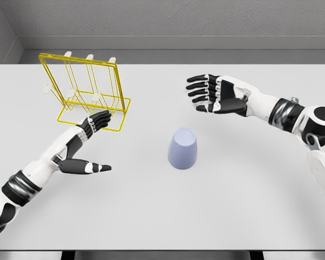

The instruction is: Place the cup on the cup holder with both arms

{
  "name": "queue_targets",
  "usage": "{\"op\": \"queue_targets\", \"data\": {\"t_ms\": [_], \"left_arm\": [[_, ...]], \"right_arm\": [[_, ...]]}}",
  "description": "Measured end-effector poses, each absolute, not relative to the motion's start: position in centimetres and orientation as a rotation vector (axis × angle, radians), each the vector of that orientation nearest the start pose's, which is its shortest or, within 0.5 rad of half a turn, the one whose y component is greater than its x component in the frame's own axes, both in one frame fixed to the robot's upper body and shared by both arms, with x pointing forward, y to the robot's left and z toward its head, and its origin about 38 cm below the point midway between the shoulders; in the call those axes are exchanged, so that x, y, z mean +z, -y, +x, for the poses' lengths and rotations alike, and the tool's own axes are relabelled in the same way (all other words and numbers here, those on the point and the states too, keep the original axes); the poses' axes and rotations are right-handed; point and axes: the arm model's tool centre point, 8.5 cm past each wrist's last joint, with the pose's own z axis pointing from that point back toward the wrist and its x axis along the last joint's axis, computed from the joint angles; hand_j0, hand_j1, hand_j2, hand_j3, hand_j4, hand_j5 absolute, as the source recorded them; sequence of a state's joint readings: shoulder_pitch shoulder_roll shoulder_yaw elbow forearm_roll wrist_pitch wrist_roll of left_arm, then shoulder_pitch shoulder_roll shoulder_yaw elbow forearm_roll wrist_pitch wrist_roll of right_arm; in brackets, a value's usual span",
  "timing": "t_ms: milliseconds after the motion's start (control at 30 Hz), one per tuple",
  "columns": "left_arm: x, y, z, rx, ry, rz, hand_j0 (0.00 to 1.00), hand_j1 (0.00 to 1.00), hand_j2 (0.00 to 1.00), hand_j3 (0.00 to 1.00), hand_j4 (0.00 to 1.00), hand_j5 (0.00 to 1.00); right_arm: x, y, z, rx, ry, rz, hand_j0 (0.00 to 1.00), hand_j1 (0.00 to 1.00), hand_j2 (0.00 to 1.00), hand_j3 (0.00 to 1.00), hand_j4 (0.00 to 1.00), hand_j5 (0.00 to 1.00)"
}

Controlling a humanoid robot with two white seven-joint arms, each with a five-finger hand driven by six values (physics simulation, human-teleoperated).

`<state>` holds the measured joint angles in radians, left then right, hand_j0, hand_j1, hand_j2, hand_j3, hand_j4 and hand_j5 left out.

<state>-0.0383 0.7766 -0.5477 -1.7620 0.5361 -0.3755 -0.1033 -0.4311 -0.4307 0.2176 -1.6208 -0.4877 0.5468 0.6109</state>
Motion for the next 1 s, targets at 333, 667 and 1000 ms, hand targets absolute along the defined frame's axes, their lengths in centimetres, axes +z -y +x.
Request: {"op": "queue_targets", "data": {"t_ms": [333, 667, 1000], "left_arm": [[10.8, -22.6, 31.8, -0.659, 1.66, -0.439, 1.0, 1.0, 1.0, 1.0, 1.0, 1.0], [9.7, -18.1, 31.7, -0.654, 1.649, -0.483, 1.0, 1.0, 1.0, 1.0, 1.0, 1.0], [9.0, -15.6, 32.9, -0.656, 1.645, -0.472, 1.0, 1.0, 1.0, 1.0, 1.0, 1.0]], "right_arm": [[19.7, 29.2, 43.3, 0.766, 1.32, 0.297, 1.0, 1.0, 1.0, 1.0, 1.0, 1.0], [18.9, 31.9, 43.6, 0.905, 1.335, 0.026, 1.0, 1.0, 1.0, 1.0, 1.0, 1.0], [18.9, 34.1, 43.3, 0.912, 1.339, -0.025, 1.0, 1.0, 1.0, 1.0, 1.0, 1.0]]}}
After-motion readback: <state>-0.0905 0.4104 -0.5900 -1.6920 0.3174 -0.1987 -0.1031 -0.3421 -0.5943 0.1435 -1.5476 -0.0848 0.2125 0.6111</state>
